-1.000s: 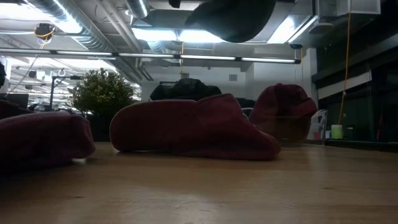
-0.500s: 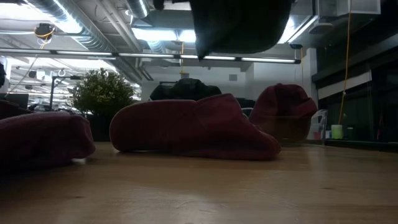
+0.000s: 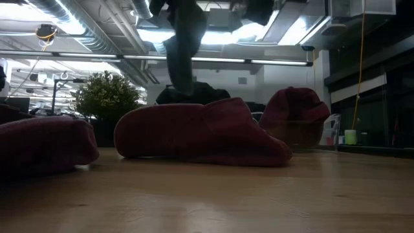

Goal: Pick & Place hat
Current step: Put the gray cap on the gray cap in the left transparent bin

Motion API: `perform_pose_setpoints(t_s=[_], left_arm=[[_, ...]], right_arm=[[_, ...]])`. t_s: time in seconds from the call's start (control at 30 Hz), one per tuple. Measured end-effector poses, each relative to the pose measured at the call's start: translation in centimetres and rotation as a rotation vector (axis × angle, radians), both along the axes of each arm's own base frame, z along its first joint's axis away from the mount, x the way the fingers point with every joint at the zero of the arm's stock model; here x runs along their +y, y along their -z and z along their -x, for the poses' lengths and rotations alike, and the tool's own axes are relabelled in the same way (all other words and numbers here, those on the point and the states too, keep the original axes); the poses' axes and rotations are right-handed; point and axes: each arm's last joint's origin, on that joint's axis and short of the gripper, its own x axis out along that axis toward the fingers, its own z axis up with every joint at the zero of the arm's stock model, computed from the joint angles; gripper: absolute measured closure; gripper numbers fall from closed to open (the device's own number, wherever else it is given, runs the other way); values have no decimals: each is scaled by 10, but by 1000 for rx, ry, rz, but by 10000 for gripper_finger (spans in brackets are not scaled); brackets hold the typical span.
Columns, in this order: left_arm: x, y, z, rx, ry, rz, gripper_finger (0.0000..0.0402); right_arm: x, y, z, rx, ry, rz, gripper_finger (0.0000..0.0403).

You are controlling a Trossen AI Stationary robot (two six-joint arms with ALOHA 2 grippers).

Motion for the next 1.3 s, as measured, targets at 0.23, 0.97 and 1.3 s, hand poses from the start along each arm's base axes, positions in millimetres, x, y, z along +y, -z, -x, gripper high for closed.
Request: perform_pose_setpoints(t_s=[0.23, 0.97, 1.3], left_arm=[[13, -14, 2, -78, -180, 45, 398], [123, -52, 13, -322, -712, 315, 398], [154, -3, -19, -242, -935, 271, 398]], right_arm=[[-4, -6, 17, 75, 146, 172, 335], [-7, -20, 22, -16, 264, 273, 335], [-8, -20, 21, -21, 284, 288, 335]])
